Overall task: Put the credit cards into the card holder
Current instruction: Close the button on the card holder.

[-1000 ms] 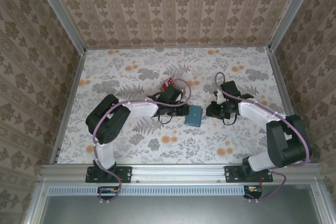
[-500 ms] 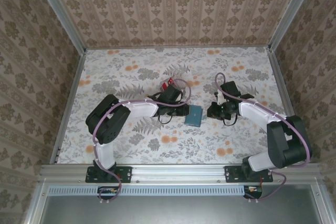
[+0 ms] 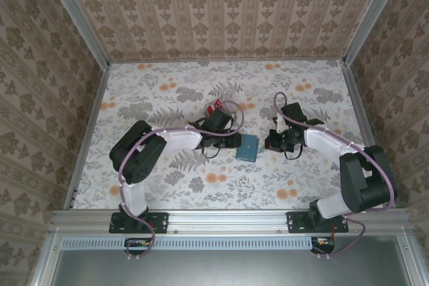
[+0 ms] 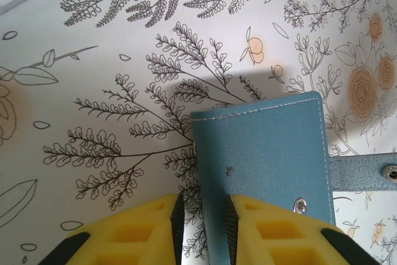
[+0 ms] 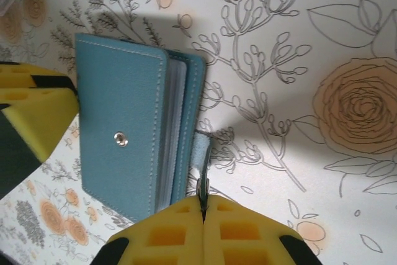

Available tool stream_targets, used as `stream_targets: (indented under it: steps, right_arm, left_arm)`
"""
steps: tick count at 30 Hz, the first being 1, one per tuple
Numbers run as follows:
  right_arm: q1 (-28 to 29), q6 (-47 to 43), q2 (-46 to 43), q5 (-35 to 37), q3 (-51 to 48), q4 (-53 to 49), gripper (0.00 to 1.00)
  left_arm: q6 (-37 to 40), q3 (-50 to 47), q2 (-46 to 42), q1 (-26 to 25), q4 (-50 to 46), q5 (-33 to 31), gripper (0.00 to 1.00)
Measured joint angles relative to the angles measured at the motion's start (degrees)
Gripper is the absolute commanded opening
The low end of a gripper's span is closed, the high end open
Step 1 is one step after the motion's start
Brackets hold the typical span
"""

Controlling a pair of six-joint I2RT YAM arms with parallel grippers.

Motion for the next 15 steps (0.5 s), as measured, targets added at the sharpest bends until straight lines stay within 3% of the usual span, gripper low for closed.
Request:
stream_targets:
  steps: [7,15]
  right_arm:
    - [2.40,0.02,0.11,-1.92,2.73,-0.13,0.00]
    - [6.47,-0.04,5.97,-2.19,6.10,-0.15,0.00]
  left_arm:
    - [-0.04,0.00,0.00,0.00,0.68,0.24,0.25]
    - [-0.44,0.00,0.07,-0.02,1.62,0.70,0.25]
